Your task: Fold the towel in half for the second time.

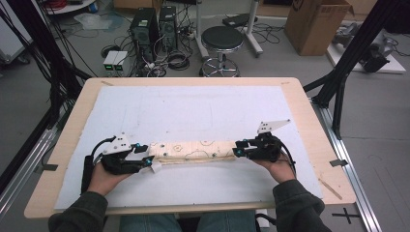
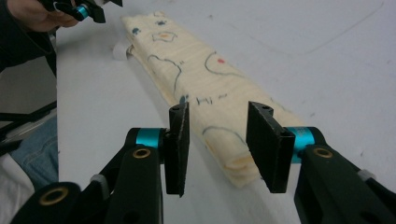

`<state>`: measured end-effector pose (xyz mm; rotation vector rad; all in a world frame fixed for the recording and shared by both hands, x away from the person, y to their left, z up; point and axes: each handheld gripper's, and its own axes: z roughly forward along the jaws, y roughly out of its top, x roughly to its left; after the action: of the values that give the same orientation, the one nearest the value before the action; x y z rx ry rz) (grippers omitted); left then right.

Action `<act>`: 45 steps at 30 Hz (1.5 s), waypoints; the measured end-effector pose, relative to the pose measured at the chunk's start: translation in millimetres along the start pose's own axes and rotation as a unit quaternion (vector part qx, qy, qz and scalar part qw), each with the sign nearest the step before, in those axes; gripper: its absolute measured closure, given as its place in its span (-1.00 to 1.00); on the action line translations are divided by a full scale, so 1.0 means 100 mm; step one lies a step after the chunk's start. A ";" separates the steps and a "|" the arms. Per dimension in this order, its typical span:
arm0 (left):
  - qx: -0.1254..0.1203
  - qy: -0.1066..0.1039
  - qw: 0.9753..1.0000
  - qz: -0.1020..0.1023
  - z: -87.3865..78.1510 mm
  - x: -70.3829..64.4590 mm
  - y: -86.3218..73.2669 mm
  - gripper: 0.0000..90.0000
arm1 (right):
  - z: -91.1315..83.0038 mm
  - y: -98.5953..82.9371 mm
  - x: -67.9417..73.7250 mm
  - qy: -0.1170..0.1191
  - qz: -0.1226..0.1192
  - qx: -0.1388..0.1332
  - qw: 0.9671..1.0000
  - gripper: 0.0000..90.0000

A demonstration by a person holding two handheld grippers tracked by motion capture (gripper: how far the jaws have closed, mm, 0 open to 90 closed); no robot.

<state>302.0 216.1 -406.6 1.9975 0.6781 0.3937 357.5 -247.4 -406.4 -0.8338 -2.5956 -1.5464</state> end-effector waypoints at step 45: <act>0.099 -0.007 0.995 0.013 0.51 0.05 -0.07 0.30 | 0.50 -0.06 -0.02 -0.052 -0.091 0.103 0.989 0.23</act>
<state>331.3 186.9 -438.2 2.1953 0.7065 0.3381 369.4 -210.2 -437.6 -0.6942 -2.9171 -1.2703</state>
